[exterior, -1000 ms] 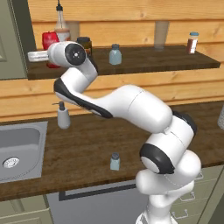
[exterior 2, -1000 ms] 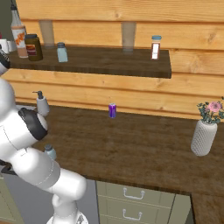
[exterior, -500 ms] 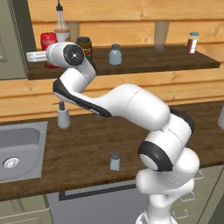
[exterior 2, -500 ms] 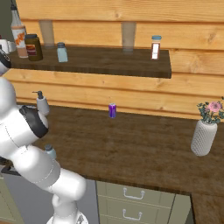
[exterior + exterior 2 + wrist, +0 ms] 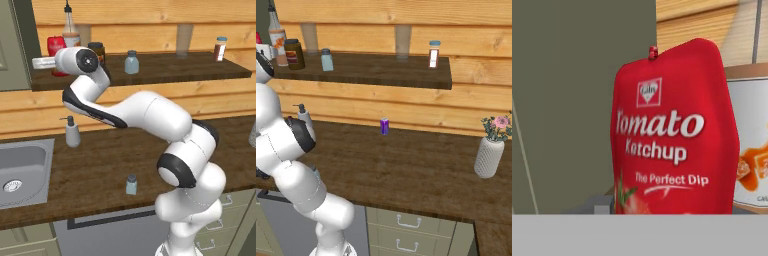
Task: Put the shaker and condiment bottle from the counter next to their counterparts in the cabinet.
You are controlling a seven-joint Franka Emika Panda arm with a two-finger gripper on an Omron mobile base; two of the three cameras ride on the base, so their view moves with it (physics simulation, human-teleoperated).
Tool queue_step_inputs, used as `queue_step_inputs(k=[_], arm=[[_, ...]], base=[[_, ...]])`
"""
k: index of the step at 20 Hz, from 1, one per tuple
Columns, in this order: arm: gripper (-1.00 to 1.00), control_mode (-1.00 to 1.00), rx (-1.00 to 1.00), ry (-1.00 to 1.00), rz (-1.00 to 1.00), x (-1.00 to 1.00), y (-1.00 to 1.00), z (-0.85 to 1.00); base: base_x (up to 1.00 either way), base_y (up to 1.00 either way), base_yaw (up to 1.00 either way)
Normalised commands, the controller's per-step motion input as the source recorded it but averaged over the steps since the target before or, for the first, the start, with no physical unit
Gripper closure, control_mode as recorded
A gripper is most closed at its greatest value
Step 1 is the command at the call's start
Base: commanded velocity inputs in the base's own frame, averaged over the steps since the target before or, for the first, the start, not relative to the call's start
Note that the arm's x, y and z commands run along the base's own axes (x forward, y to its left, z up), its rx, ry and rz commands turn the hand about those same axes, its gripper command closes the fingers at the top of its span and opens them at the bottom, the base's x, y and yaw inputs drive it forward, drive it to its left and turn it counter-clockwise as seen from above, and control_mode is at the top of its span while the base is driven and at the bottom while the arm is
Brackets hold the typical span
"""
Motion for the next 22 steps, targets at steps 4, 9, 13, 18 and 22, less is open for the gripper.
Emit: queue_step_inputs(k=[4,9,13,18,22], arm=[[1.00,-1.00,0.00,0.00,0.00,0.10,0.00,0.00],[1.00,-1.00,0.00,0.00,0.00,0.05,0.00,0.00],[1.00,-1.00,0.00,0.00,0.00,0.02,0.00,0.00],[1.00,-1.00,0.00,0.00,0.00,0.05,0.01,-0.01],[1.00,-1.00,0.00,-0.01,0.00,0.09,0.01,-0.03]], base=[[0.00,0.00,0.00],[0.00,0.00,0.00],[0.00,0.00,0.00],[0.00,0.00,0.00],[0.00,0.00,0.00]])
